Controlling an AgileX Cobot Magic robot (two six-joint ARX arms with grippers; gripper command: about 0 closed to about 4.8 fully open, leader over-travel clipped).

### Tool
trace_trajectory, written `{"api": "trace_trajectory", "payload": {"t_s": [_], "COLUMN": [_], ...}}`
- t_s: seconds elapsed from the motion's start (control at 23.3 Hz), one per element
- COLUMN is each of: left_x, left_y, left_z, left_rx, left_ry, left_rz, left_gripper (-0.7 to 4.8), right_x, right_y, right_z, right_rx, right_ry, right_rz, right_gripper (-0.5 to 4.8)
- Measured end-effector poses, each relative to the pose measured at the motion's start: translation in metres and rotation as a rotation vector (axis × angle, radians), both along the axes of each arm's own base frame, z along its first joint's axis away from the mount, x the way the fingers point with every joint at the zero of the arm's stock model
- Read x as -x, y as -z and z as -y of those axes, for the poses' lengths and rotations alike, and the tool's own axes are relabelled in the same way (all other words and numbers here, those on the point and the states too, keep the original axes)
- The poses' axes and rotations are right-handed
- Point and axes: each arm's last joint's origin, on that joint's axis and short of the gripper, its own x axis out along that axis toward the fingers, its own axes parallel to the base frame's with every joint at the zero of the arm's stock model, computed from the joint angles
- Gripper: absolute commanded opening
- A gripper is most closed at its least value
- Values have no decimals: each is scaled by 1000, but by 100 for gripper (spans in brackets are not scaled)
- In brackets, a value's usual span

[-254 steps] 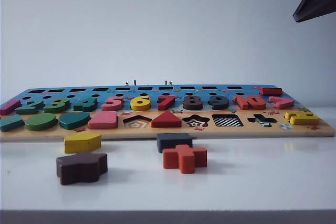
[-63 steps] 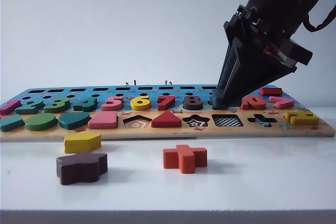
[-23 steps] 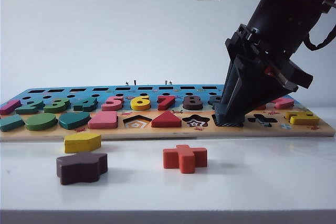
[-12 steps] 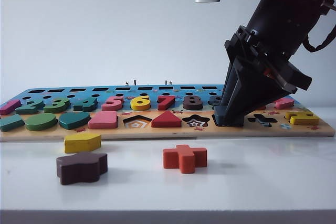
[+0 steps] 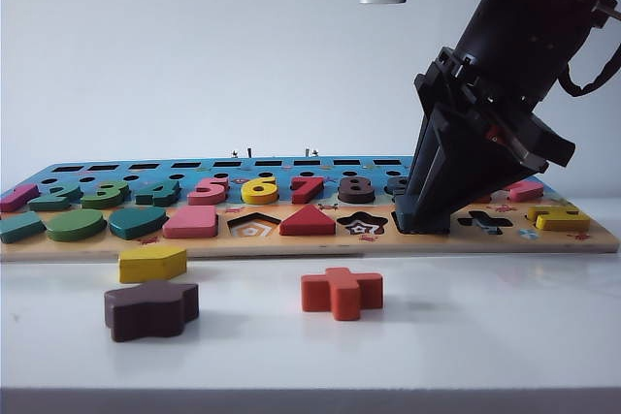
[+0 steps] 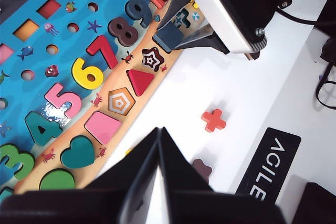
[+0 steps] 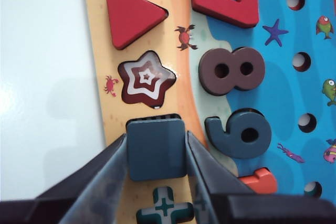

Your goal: Insert the cube into the slot.

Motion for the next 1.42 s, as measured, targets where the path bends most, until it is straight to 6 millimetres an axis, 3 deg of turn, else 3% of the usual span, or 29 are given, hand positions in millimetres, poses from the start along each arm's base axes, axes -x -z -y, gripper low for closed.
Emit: {"api": "trace_trajectory", "payload": {"t_s": [0.77, 1.42], "left_x": [0, 0], "left_y": [0, 0], "left_z": [0, 0], "left_rx": [0, 0], "left_ry": [0, 0], "left_rz": [0, 0], "left_gripper": [17, 17], "right_x": [0, 0], "right_y": [0, 0], "right_z": [0, 0], "right_rx": [-3, -9], "right_ry": [-2, 1], "right_rz": [-3, 2], "right_gripper": [136, 259]}}
